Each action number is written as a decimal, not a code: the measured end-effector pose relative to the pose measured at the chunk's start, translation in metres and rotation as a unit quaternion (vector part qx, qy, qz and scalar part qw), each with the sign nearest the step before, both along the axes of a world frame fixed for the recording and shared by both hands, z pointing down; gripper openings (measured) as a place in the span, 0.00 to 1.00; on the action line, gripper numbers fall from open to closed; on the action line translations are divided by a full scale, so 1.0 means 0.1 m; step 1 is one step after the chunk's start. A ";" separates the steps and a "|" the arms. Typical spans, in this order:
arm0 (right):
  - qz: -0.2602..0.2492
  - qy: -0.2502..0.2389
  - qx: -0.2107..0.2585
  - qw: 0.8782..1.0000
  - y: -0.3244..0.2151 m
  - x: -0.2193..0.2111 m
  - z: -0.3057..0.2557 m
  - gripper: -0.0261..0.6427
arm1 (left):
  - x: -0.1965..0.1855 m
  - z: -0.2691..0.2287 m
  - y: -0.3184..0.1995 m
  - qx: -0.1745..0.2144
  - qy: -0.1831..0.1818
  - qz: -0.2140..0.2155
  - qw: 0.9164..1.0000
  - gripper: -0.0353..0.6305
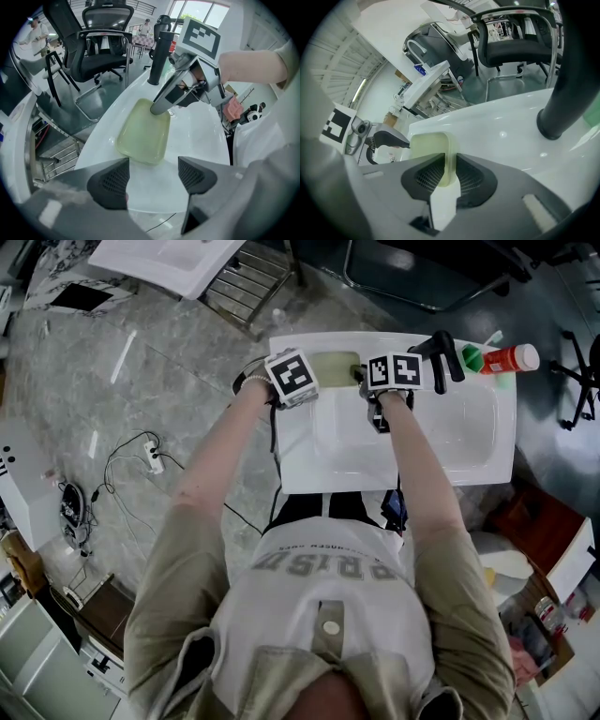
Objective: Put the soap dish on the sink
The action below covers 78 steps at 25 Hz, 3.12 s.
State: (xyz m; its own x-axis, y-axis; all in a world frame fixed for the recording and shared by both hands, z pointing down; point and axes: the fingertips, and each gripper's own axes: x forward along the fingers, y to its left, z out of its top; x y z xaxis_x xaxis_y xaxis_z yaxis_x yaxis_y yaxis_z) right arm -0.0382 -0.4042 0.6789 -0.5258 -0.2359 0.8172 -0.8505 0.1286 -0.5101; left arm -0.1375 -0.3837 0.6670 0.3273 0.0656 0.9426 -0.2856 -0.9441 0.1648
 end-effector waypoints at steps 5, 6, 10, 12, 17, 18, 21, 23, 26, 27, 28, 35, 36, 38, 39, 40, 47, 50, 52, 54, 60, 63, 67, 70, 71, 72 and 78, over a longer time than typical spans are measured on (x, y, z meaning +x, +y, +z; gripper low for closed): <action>0.023 0.006 -0.003 1.000 -0.03 0.04 0.02 0.16 | 0.06 0.01 0.17 -0.048 0.014 -0.015 0.999 0.57; 0.023 0.010 -0.002 1.000 -0.03 0.05 0.02 0.16 | 0.07 0.01 0.19 -0.054 0.017 -0.017 0.998 0.57; 0.012 0.033 0.006 0.999 -0.04 0.06 0.01 0.16 | 0.07 0.01 0.19 -0.052 0.015 -0.014 0.998 0.57; 0.008 0.040 0.009 0.999 -0.05 0.07 0.01 0.16 | 0.07 0.02 0.19 -0.052 0.015 -0.012 0.998 0.57; 0.007 0.042 0.009 0.999 -0.05 0.07 0.02 0.16 | 0.07 0.01 0.18 -0.050 0.012 -0.013 0.999 0.57; 0.007 0.042 0.009 0.999 -0.06 0.07 0.02 0.16 | 0.07 0.02 0.17 -0.050 0.012 -0.013 0.999 0.57; 0.006 0.044 0.011 0.999 -0.06 0.07 0.02 0.15 | 0.06 0.01 0.17 -0.051 0.013 -0.013 0.999 0.57; 0.005 0.044 0.011 0.999 -0.06 0.07 0.02 0.15 | 0.05 0.01 0.16 -0.047 0.012 -0.016 0.999 0.57; 0.009 0.040 0.012 0.999 -0.06 0.07 0.02 0.16 | 0.02 -0.01 0.15 -0.045 0.010 -0.022 0.999 0.57; 0.012 0.037 0.014 0.999 -0.07 0.06 0.01 0.16 | 0.02 -0.02 0.15 -0.044 0.011 -0.023 0.999 0.57; 0.017 0.031 0.018 0.999 -0.07 0.06 -0.01 0.18 | 0.02 -0.03 0.15 -0.044 0.012 -0.024 0.999 0.57; 0.033 0.014 0.085 0.996 -0.20 0.05 -0.32 0.23 | 0.02 -0.16 0.16 -0.031 0.041 -0.053 0.997 0.57; 0.040 0.014 0.102 0.994 -0.22 0.06 -0.38 0.24 | 0.03 -0.19 0.15 -0.021 0.049 -0.060 0.997 0.57; 0.053 0.015 0.139 0.989 -0.26 0.09 -0.50 0.25 | -0.01 -0.24 0.06 0.014 0.053 -0.079 0.995 0.57; 0.058 0.014 0.158 0.986 -0.27 0.10 -0.56 0.26 | -0.05 -0.28 0.00 0.035 0.053 -0.090 0.994 0.57; 0.062 0.013 0.176 0.982 -0.28 0.11 -0.62 0.27 | -0.07 -0.32 -0.04 0.054 0.057 -0.104 0.992 0.57; 0.071 -0.015 0.288 0.955 -0.17 0.10 -1.05 0.27 | -0.01 -0.66 -0.08 0.145 0.164 -0.231 0.948 0.53; 0.077 -0.003 0.347 0.935 -0.05 0.15 -1.28 0.26 | 0.03 -0.93 -0.06 0.194 0.206 -0.271 0.920 0.53; 0.084 0.007 0.380 0.921 0.04 0.19 -1.44 0.23 | 0.07 -1.08 0.00 0.212 0.229 -0.287 0.906 0.53; 0.086 0.014 0.403 0.911 0.15 0.23 -1.57 0.22 | 0.10 -1.19 0.08 0.226 0.244 -0.296 0.896 0.52; 0.085 0.039 0.458 0.884 0.48 0.30 -1.93 0.22 | 0.09 -1.60 0.28 0.280 0.279 -0.325 0.859 0.46; 0.071 0.036 0.478 0.875 0.64 0.29 -2.10 0.21 | 0.01 -1.81 0.37 0.311 0.295 -0.350 0.833 0.43; 0.059 0.030 0.511 0.857 0.82 0.27 -2.40 0.18 | -0.09 -2.12 0.54 0.347 0.317 -0.369 0.802 0.41; 0.040 0.024 0.535 0.844 0.96 0.20 -2.60 0.18 | -0.19 -2.34 0.69 0.371 0.327 -0.380 0.782 0.41; 0.036 0.023 0.541 0.840 1.00 0.19 -2.66 0.17 | -0.22 -2.39 0.74 0.376 0.331 -0.384 0.776 0.41; 0.035 0.022 0.545 0.837 1.05 0.19 -2.71 0.17 | -0.24 -2.42 0.78 0.379 0.334 -0.389 0.770 0.40; 0.053 0.019 0.556 0.829 1.28 0.26 -2.91 0.14 | -0.42 -2.62 0.99 0.397 0.349 -0.416 0.740 0.31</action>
